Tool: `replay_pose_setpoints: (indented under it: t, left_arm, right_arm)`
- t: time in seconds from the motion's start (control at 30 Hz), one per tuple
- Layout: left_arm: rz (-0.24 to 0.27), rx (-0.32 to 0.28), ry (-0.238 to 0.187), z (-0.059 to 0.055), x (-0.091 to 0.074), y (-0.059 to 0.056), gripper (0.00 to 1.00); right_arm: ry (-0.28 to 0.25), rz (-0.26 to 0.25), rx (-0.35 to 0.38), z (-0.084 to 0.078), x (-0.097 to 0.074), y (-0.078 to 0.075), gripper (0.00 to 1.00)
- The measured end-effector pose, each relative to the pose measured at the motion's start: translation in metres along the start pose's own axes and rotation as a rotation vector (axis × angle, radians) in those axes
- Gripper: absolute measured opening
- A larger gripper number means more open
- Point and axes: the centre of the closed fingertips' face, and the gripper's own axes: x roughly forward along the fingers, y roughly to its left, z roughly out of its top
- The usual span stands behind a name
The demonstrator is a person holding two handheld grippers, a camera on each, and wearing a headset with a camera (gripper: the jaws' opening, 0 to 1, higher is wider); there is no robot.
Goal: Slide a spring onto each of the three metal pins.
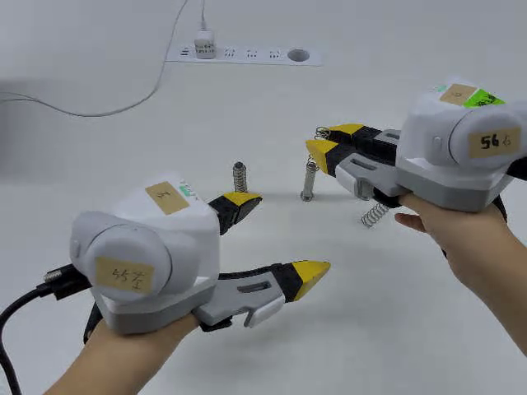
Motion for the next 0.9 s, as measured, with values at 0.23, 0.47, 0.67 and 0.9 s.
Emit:
replay_pose_setpoints:
  t: [0.23, 0.47, 0.67, 0.9]
  left_arm:
    - [0.002, -0.006, 0.003, -0.001, 0.0, 0.001, 0.63]
    - [0.003, -0.007, 0.0, 0.0, 0.0, 0.001, 0.62]
    - [0.007, -0.006, -0.001, 0.0, -0.001, 0.002, 0.62]
    - [0.009, -0.009, 0.0, -0.001, -0.001, 0.002, 0.61]
  right_arm:
    - [0.023, 0.002, -0.047, -0.006, 0.002, 0.005, 0.12]
    - [0.051, -0.001, -0.07, -0.014, 0.004, 0.007, 0.12]
    - [0.077, 0.002, -0.075, -0.023, 0.007, 0.007, 0.12]
    - [0.102, 0.009, -0.078, -0.032, 0.012, 0.007, 0.12]
